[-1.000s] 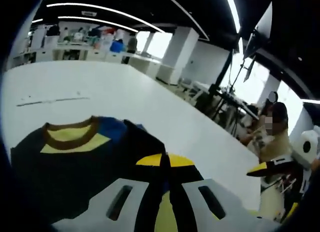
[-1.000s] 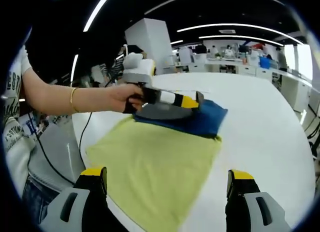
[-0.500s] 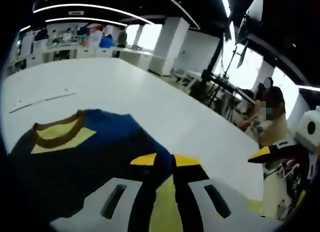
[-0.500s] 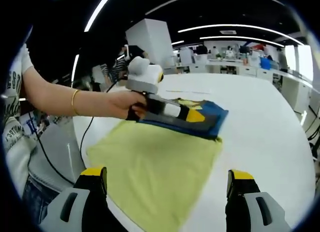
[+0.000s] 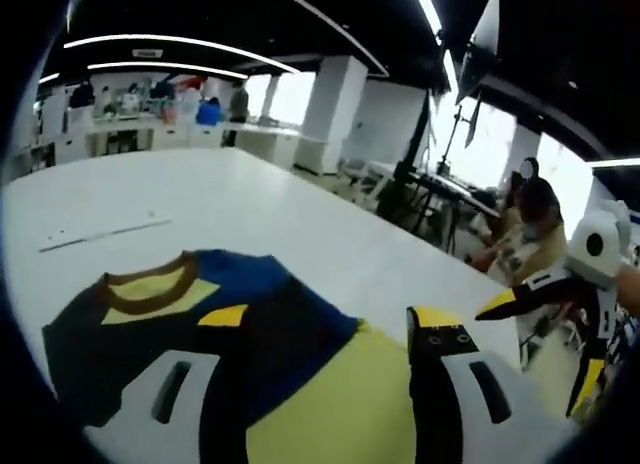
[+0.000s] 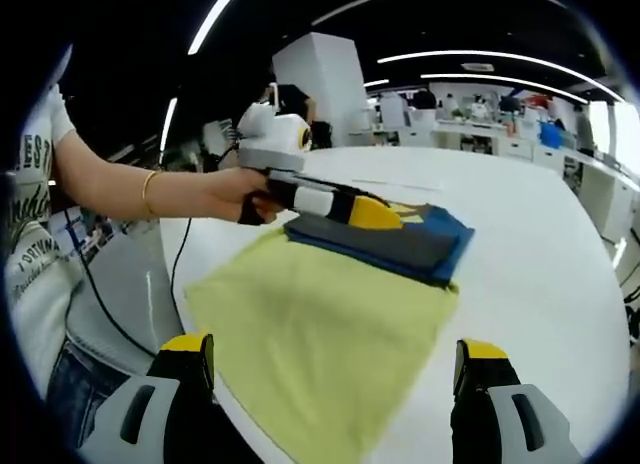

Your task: Fold the garment on the visible template until the final outline fits inside the template.

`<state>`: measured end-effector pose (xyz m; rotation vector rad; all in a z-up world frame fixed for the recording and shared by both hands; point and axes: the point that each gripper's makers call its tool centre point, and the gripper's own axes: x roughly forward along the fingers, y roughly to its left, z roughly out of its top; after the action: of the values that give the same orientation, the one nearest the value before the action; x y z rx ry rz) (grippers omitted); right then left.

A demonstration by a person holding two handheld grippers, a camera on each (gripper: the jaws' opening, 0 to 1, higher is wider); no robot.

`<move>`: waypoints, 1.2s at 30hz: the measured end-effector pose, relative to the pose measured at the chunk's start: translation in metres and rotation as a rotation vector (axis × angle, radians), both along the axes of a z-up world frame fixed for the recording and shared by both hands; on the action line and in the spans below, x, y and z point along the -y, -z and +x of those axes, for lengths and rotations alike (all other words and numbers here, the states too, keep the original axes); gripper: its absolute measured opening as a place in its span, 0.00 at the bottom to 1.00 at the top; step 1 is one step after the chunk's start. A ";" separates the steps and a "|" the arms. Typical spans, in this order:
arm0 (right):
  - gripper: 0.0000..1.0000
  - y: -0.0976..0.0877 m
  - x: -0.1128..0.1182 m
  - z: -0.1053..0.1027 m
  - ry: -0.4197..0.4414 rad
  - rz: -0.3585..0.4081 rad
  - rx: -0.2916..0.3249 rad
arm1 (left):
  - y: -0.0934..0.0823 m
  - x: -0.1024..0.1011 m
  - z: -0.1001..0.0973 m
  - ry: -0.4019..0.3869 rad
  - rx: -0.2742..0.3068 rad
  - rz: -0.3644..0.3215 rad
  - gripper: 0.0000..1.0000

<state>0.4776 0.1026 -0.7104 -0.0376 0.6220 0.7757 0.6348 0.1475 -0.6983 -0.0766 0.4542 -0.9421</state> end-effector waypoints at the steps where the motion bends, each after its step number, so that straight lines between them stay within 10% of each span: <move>1: 0.99 0.000 -0.001 -0.001 -0.008 -0.003 0.000 | -0.002 -0.004 -0.002 -0.002 0.011 -0.003 0.66; 19: 0.99 0.007 -0.022 -0.017 -0.162 -0.066 -0.021 | -0.011 -0.045 -0.056 0.051 0.037 0.019 0.98; 36: 0.99 0.018 -0.032 -0.032 -0.213 -0.094 -0.040 | 0.003 -0.106 -0.114 0.115 0.056 0.140 0.98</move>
<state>0.4453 0.1342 -0.7280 -0.1769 0.6992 0.9546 0.5205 0.2539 -0.7017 0.1039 0.4753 -1.0197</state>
